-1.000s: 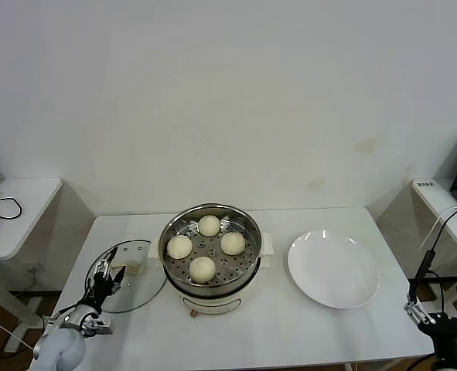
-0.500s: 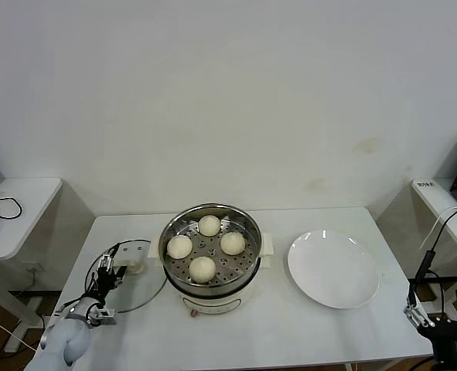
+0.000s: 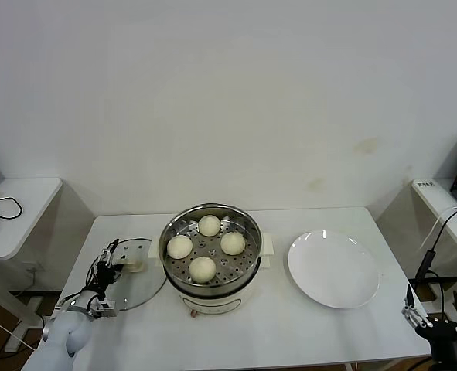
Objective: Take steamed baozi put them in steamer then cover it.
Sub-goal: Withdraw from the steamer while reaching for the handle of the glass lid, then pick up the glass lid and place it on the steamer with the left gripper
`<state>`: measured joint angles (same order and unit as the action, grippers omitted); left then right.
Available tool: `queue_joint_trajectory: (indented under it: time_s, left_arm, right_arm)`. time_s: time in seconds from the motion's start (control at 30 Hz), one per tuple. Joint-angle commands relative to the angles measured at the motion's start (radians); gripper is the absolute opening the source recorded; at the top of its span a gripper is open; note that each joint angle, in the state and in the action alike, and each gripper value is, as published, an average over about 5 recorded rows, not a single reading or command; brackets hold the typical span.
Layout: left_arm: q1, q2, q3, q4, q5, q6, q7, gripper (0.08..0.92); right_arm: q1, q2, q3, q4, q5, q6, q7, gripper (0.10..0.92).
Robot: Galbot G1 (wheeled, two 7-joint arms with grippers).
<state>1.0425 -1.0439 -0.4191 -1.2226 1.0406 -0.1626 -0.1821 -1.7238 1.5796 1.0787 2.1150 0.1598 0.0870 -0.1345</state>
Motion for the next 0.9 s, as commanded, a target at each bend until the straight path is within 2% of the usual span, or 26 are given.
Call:
queue_joint_trajectory:
  time_s: [0.03,0.43,0.67,0.9]
  left_arm:
    - [-0.022,-0.005,0.004,0.035,0.003,-0.004,0.001,0.715]
    - [-0.011,-0.017,-0.006,0.041,0.018,-0.012,-0.013,0.368]
    - [0.058,-0.02,-0.053,-0.03,-0.001,0.004,-0.066,0.175]
    - [0.186,0.011,-0.149,-0.245,-0.016,0.085,-0.034,0.148]
  right_arm:
    - [0.0,0.001,0.001,-0.002,0.0,0.001,0.0,0.823]
    - [0.005,0.0,-0.002,-0.005,0.0,0.0,-0.002,0.823]
    - [0.005,-0.001,-0.005,-0.006,-0.001,0.001,-0.004,0.823]
    - [0.011,-0.004,-0.022,-0.012,-0.008,0.002,-0.01,0.823]
